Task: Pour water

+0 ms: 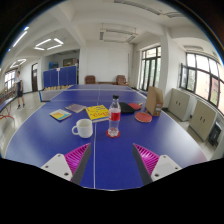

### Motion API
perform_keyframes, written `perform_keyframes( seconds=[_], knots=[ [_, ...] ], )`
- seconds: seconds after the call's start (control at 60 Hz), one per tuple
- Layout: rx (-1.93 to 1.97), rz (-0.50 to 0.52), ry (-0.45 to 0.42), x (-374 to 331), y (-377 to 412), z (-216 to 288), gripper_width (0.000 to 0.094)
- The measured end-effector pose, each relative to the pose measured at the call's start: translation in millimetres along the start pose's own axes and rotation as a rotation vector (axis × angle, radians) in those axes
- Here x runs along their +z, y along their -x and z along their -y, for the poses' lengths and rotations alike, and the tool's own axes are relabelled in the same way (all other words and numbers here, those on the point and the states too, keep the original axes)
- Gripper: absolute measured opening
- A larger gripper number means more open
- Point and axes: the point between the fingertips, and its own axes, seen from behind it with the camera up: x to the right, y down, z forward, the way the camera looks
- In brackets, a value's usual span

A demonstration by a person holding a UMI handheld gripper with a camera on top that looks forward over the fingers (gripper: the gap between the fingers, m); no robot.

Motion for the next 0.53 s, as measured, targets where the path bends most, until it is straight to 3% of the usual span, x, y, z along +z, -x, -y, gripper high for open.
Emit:
perform_keyframes(
  seconds=[0.267, 0.533],
  knots=[
    [-0.037, -0.029, 0.004, -184, 34, -43, 0.0848],
    [-0.042, -0.064, -0.034, -257, 37, -53, 0.0851]
  ],
)
